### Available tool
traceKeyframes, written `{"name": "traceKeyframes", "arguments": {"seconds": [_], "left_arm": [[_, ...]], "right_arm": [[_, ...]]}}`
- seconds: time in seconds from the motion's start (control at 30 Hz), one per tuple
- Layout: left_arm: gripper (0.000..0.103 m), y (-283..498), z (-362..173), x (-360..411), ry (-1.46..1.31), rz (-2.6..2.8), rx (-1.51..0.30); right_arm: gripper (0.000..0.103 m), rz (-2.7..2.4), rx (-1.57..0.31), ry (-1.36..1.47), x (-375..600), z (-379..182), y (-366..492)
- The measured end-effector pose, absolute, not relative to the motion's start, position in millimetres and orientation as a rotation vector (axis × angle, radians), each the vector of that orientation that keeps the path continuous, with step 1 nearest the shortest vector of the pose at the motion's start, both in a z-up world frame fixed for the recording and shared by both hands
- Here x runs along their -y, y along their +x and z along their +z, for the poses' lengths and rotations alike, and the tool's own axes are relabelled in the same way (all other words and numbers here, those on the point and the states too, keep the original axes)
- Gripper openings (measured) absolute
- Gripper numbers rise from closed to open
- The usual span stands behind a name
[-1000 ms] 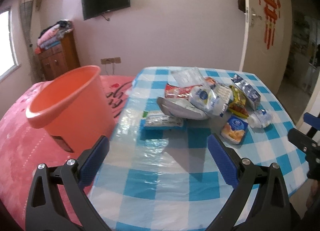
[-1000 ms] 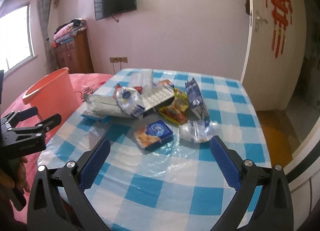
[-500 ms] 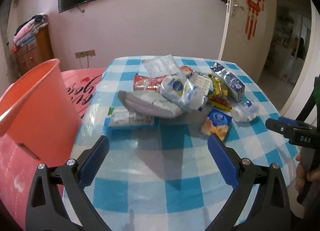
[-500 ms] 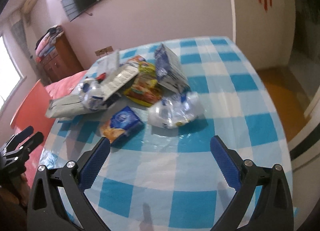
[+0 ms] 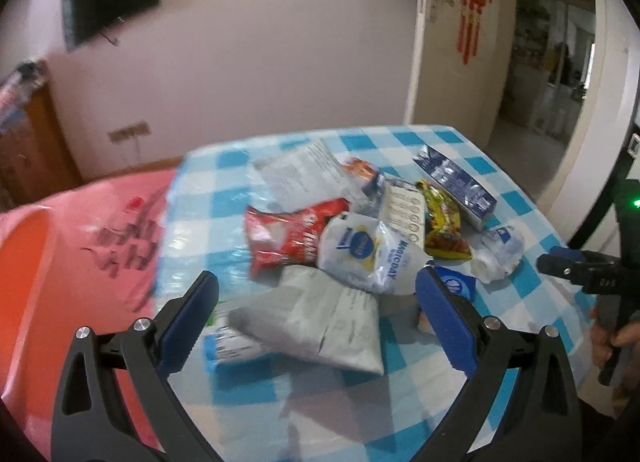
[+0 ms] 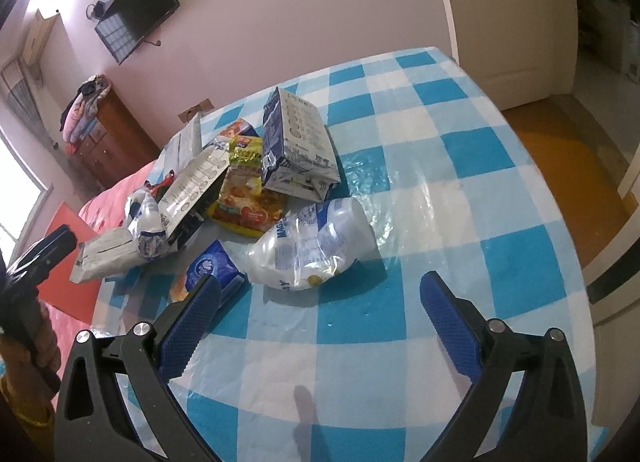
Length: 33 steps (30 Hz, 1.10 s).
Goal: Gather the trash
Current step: 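Close the left gripper on the grey wrapper while the right gripper grasps a plastic bottle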
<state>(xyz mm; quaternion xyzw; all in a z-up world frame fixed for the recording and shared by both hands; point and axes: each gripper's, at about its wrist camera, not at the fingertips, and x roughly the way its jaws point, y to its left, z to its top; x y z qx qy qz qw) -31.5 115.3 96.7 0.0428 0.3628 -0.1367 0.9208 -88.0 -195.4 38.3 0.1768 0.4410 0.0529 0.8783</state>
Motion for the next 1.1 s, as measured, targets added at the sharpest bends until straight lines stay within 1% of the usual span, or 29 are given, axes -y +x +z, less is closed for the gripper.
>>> {"name": "traceKeyframes", "arguments": {"seconds": [0.17,0.37,0.5,0.67,0.73,0.87,1.1], "left_arm": [[0.099,-23.7,78.0,-110.2,0.025,-0.352,-0.811],[0.099,-40.7,64.2,-87.1,-0.005,-0.468,-0.858],[0.099,-56.6,48.0,-67.2,-0.013,-0.54,-0.925],[0.099,-72.7,55.6,-75.1,-0.006,-0.485,-0.882],[0.099,-72.3,62.5,-81.7,0.047,-0.425,-0.852],[0.099,-61.8,69.7,-93.2,0.237,-0.274,-0.815],[0.099,-35.4,60.9,-98.6,0.395,-0.269,-0.844]], "right_arm": [[0.099,0.121,-0.94,0.374,194.3,30.4,-82.7],[0.099,0.113,-0.946,0.395,198.5,26.6,-79.9],[0.099,0.103,-0.935,0.373,198.6,30.0,-81.5],[0.099,0.109,-0.929,0.343,194.4,33.2,-85.8],[0.099,0.124,-0.932,0.331,188.7,33.5,-87.2],[0.099,0.181,-0.925,0.314,171.5,37.5,-89.1],[0.098,0.39,-0.898,0.272,116.6,53.7,-80.1]]}}
